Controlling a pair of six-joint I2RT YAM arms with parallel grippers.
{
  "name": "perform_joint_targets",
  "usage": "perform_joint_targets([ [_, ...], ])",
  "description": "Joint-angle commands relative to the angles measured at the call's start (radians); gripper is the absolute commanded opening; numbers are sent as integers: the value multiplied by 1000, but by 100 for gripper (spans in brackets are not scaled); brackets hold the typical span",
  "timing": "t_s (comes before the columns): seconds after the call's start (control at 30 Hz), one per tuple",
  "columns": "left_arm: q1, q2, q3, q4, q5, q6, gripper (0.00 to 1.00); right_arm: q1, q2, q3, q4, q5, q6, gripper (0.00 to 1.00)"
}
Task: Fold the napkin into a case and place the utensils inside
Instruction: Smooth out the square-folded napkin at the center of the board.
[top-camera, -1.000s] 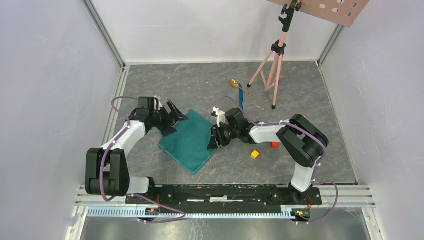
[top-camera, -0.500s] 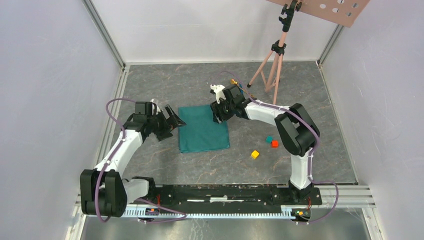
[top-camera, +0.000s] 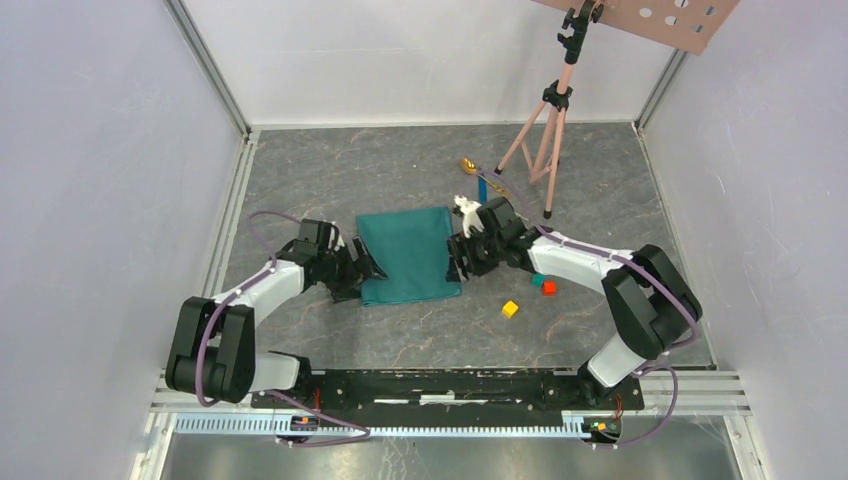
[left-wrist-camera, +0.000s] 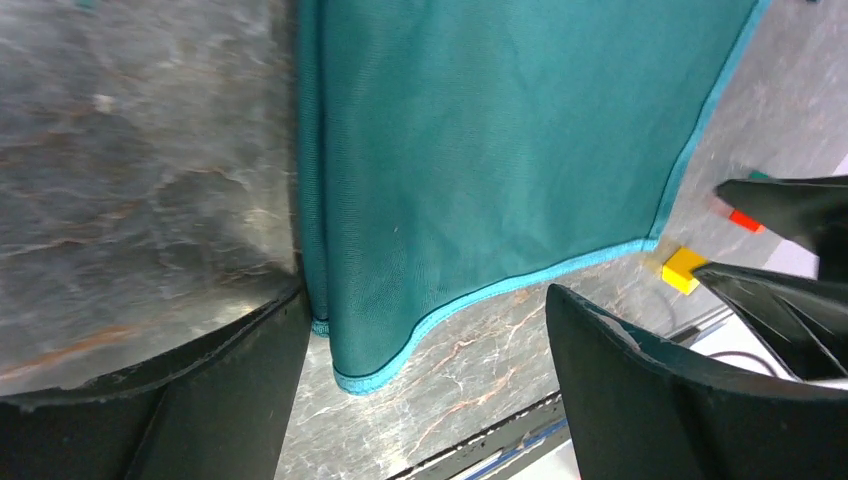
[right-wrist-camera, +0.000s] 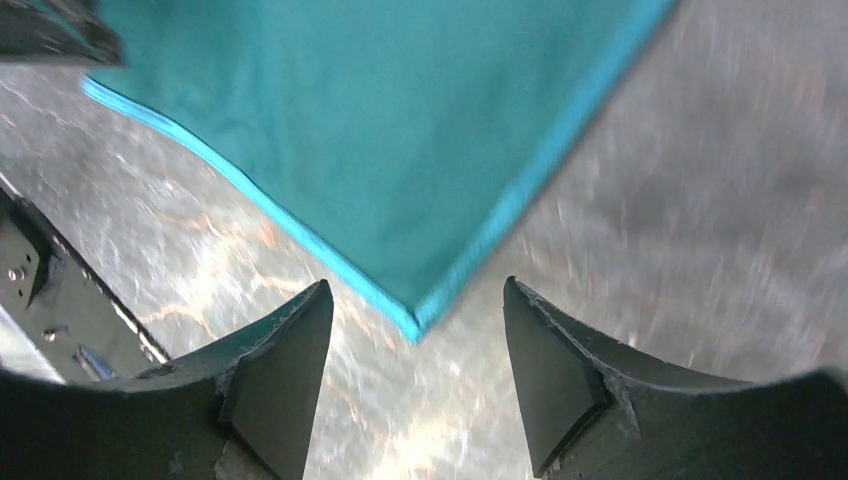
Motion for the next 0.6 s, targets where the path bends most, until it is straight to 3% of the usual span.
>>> perform_joint_targets([
  [0.0,-72,-47,-81,72,-65,-49,93,-52,-105,-157,28,-56,205,69],
  [0.33,-76,-331,-167,-47,-136,-155,98,-70,-208,-337,140,30,498,63],
  [0.57,-76,-454,-302,42,-81,-373,88,-81,-185,-410,304,16,685,52],
])
